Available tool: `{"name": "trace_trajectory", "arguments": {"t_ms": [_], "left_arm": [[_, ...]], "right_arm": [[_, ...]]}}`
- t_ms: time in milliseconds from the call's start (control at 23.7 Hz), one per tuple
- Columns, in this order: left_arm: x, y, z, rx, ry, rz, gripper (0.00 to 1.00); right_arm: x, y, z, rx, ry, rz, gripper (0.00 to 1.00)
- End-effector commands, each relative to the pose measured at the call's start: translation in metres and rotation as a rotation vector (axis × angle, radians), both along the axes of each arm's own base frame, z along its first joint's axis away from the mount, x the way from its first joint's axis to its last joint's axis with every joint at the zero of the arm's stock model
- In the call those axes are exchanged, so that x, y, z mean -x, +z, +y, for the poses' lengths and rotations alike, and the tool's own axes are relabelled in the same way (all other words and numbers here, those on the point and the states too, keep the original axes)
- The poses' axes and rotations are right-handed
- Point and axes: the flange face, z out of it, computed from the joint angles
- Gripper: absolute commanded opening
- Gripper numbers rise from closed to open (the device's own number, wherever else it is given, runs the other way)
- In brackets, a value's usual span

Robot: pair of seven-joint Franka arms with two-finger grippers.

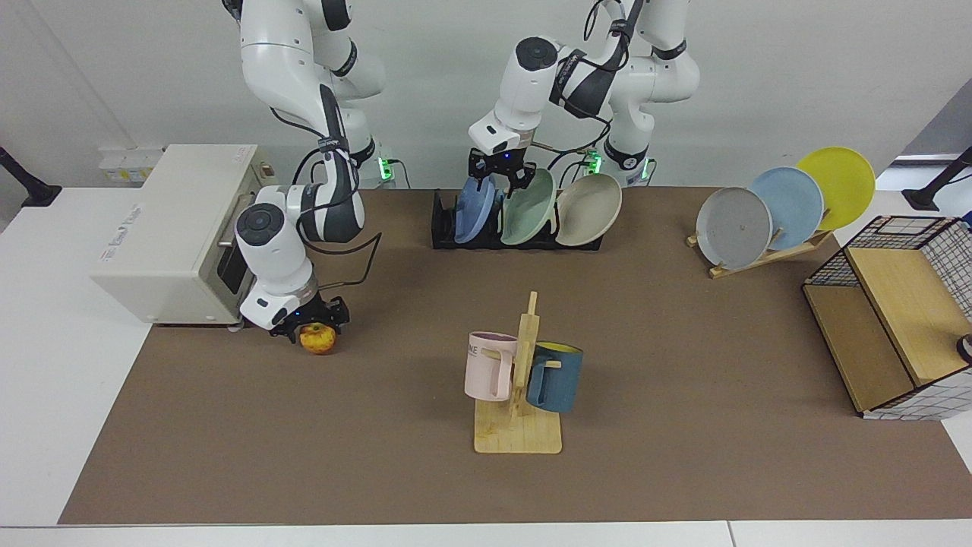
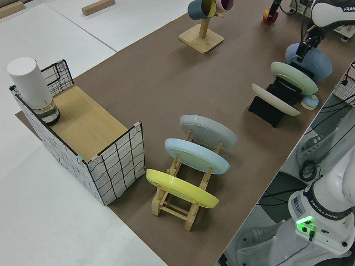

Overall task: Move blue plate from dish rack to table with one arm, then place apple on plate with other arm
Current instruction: 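Grasp the blue plate rim with the left gripper while the right gripper grasps the apple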

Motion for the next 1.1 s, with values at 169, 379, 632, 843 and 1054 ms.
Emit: {"name": "trace_trajectory", "arguments": {"t_ms": [169,379,632,843,1054], "left_arm": [[0.0,0.017,0.0,-0.019,0.018,0.063,0.0],[-0.003,0.038,-0.001,-0.033,0.005,0.072,0.0],[-0.006,0.058,0.0,-0.064,-0.018,0.05,0.0],[-0.017,0.066,0.007,-0.081,-0.012,0.022,0.0],[-0.038,0.079,0.022,-0.066,0.014,0.0,0.0]], "right_arm": [[-0.004,0.007,-0.001,-0.014,0.042,-0.011,0.0],[-0.013,0.039,0.002,-0.053,0.01,-0.017,0.0],[-0.02,0.085,0.001,-0.071,-0.071,-0.093,0.0],[-0.024,0.108,0.0,-0.063,-0.084,-0.117,0.0],[-0.02,0.122,-0.005,-0.063,-0.084,-0.115,0.0]]}}
